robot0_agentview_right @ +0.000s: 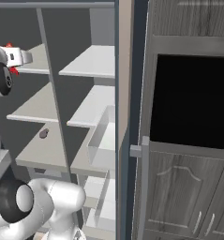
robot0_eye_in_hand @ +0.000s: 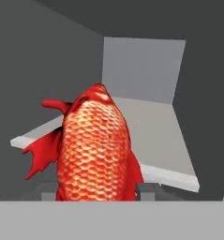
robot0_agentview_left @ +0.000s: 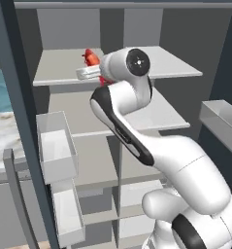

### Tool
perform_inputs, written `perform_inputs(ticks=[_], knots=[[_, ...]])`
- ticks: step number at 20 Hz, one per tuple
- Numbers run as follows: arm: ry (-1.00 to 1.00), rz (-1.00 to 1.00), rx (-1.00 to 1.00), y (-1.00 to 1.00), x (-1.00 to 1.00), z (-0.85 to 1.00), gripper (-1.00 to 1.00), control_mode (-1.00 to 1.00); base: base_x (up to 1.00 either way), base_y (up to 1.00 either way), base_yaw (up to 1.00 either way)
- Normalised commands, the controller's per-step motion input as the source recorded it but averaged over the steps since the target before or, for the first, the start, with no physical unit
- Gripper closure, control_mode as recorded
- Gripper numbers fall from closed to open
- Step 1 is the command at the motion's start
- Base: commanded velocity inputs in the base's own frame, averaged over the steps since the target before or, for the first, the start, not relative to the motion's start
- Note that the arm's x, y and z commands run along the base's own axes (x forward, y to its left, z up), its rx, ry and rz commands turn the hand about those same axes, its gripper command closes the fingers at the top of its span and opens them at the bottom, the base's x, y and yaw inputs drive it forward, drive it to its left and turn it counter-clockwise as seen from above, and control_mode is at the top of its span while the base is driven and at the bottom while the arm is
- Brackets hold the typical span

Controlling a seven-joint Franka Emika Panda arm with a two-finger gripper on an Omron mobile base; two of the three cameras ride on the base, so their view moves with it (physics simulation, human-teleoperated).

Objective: There's a fish in the fridge that needs to be moved to the freezer for freezing. Pick up the fish from the fridge, place it on any shelf in the freezer, and close the fridge and freezer doors when done.

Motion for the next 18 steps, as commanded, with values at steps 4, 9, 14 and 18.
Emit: perform_inputs(ticks=[4,9,14,18], knots=[[0.00,0.00,-0.03,0.28,0.54,-0.11,1.00,-1.00,0.00,0.00,0.00],[0.00,0.00,-0.03,0.16,0.57,-0.20,1.00,-1.00,0.00,0.00,0.00],[0.03,0.00,0.00,0.10,0.63,-0.31,1.00,-1.00,0.00,0.00,0.00],[0.06,0.00,0.00,0.14,0.55,-0.24,1.00,-1.00,0.00,0.00,0.00]])
